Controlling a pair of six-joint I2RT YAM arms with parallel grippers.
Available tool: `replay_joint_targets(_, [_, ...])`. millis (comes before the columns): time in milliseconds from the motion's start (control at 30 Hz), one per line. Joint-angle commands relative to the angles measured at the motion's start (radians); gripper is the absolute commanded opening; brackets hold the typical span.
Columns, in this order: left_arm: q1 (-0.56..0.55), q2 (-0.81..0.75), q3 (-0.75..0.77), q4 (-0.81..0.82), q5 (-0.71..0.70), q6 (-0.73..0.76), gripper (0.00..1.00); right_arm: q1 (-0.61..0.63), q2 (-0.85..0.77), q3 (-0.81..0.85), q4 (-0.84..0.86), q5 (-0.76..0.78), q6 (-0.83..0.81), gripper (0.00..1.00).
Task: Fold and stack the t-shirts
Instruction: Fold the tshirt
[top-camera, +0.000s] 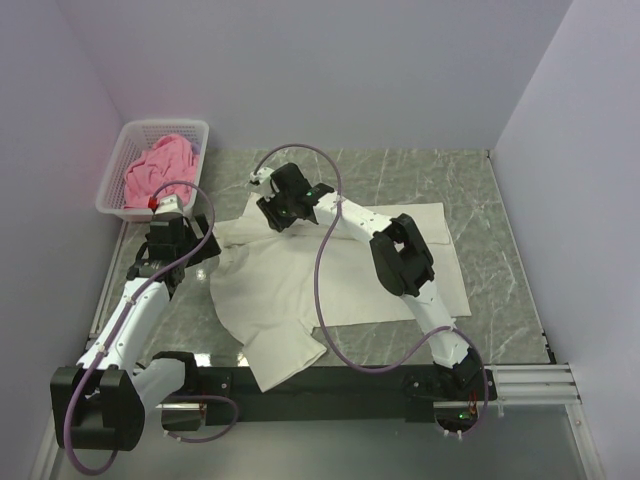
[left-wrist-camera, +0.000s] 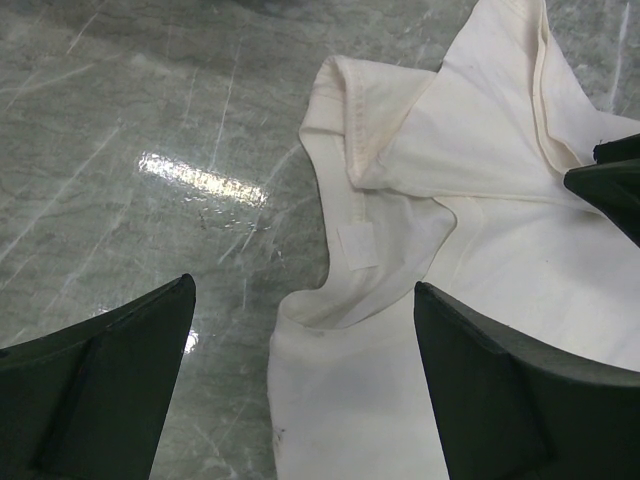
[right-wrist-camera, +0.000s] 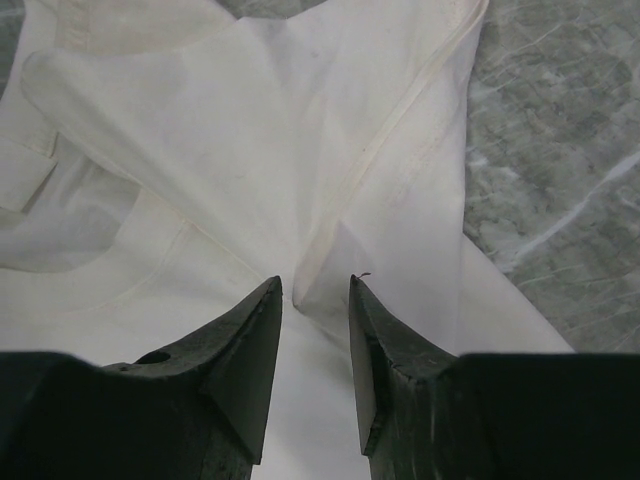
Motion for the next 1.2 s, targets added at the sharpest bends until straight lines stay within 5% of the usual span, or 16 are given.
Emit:
replay_joint_targets(0, [-0.003,-0.012,0.013,0.028,0.015,0.0,0.95,0.01,0.014,0.008,-0.002,-0.015,-0.016,0.41])
replay_joint_targets(267, [-0.003,-0.004,0.014,0.026,0.019,0.0,0.95,0.009,0.031,0.017,-0.011,0.013,-0.012,0.35])
replay_joint_targets(567, [-0.003,-0.001,0.014,0.028,0.021,0.002,0.95,0.01,0.019,0.023,-0.017,0.015,-0.018,0.0])
replay_joint_targets(1167, [-0.003,-0.02,0.01,0.025,0.026,-0.003,0.95,0.018,-0.323,-0.307,0.059,-0.146,-0.035,0.0])
